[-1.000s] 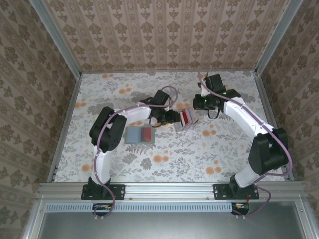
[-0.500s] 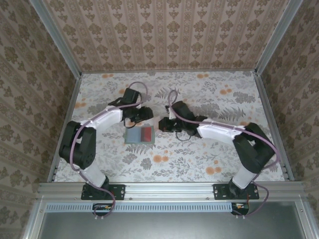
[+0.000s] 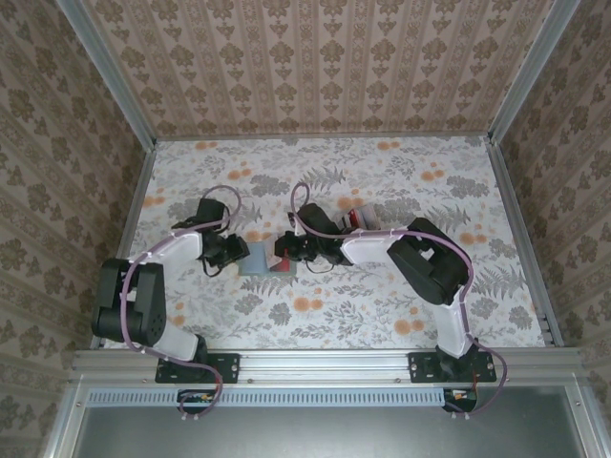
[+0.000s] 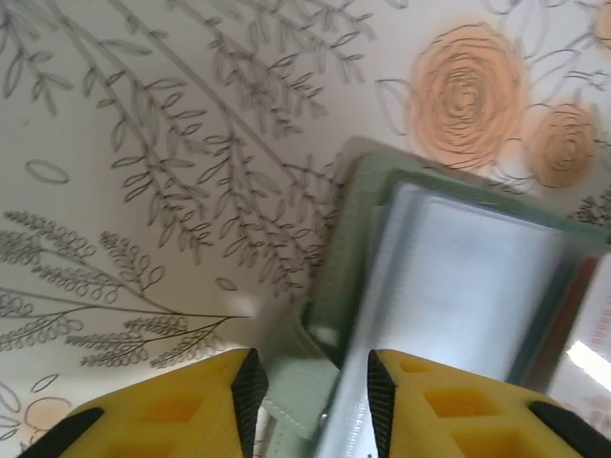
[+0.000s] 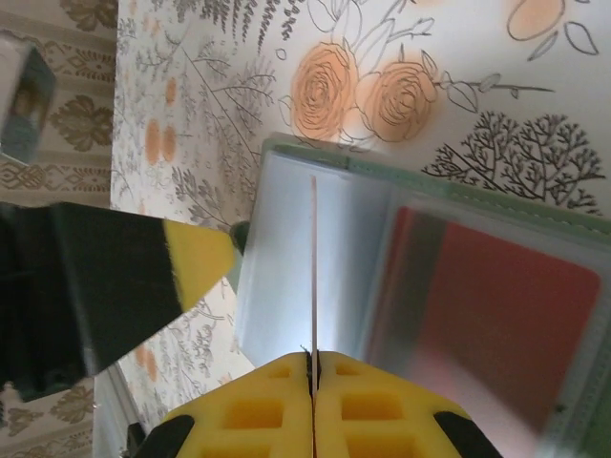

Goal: Put the credit cards into the card holder

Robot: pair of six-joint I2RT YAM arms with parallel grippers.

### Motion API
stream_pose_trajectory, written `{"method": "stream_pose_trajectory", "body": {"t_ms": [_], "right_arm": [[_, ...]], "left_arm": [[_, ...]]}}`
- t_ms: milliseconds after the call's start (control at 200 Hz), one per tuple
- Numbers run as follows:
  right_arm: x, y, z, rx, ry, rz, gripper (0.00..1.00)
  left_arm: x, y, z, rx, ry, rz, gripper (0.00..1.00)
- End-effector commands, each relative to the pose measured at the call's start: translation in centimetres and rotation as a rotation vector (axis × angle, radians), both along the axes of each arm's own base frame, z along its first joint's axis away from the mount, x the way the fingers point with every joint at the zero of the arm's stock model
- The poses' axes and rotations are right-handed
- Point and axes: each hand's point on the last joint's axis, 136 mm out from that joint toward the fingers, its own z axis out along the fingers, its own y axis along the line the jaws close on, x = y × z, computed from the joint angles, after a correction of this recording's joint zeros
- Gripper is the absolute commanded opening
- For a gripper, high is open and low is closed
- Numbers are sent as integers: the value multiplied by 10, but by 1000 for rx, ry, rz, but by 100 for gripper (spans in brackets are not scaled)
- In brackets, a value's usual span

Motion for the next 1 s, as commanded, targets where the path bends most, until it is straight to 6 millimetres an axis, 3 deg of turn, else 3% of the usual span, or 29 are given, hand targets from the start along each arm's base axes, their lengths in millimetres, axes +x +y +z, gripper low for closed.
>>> {"method": "stream_pose_trajectory", "body": {"t_ms": [0, 195, 475, 995], "right_arm": [[-4, 8, -5, 17, 33, 20, 7], [-7, -4, -8, -28, 32, -10, 7], [-11, -17, -9, -37, 24, -52, 7], [-11, 8, -20, 13, 92, 27, 7]], "left_arm": [[-6, 2, -12, 13, 28, -28, 34], [-8, -3, -20, -15, 43, -31, 26], [-12, -3, -21, -22, 46, -29, 26], [-13, -7, -23, -35, 47, -31, 26]]}}
